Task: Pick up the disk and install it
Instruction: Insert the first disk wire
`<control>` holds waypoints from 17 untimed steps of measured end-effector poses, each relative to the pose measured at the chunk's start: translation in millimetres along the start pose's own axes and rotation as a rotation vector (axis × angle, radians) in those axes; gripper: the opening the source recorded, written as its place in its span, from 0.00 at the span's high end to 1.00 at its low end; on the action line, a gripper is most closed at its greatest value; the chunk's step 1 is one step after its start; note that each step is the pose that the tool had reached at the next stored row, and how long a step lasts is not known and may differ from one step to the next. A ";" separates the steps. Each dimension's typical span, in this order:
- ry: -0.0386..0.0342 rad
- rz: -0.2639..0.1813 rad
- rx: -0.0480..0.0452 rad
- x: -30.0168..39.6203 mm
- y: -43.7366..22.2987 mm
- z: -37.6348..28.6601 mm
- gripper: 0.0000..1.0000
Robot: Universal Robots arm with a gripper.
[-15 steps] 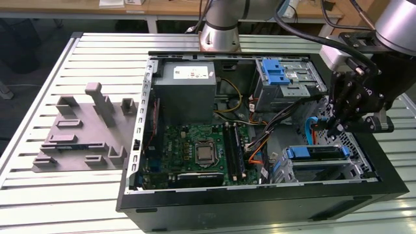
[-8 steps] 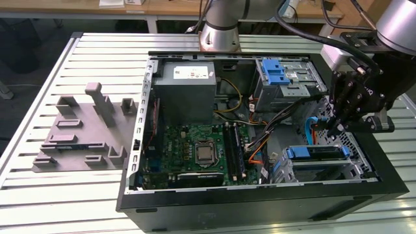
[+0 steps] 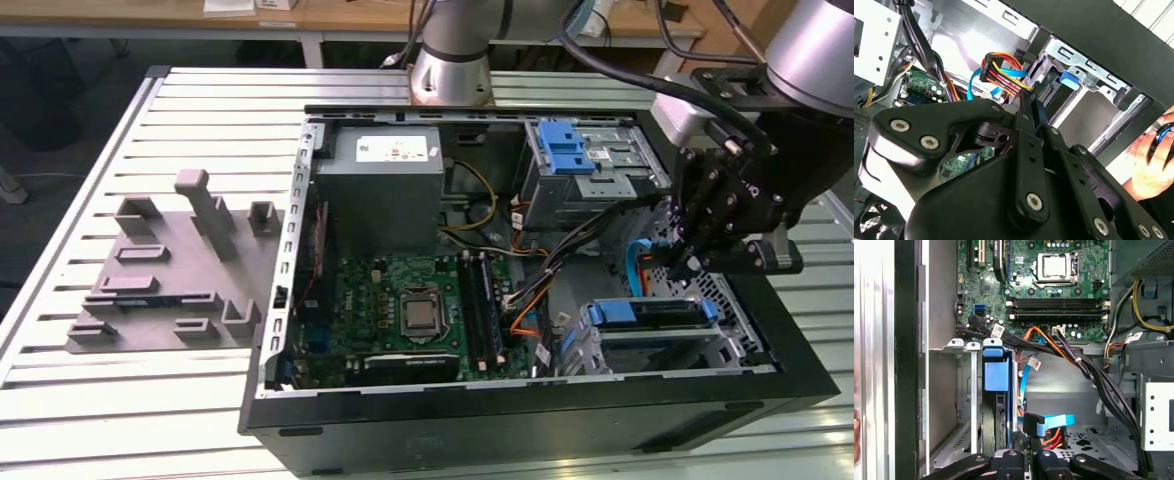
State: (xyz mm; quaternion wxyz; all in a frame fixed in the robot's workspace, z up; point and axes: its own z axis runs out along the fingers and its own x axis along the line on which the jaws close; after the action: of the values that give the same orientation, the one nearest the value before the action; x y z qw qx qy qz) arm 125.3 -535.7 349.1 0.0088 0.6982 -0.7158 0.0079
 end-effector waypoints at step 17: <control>0.0002 0.053 -0.0079 11.5 -0.2 9.9 0.84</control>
State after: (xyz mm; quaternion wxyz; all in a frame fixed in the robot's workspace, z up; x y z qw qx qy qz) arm 125.3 -547.5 339.4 0.0114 0.6790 -0.7340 0.0054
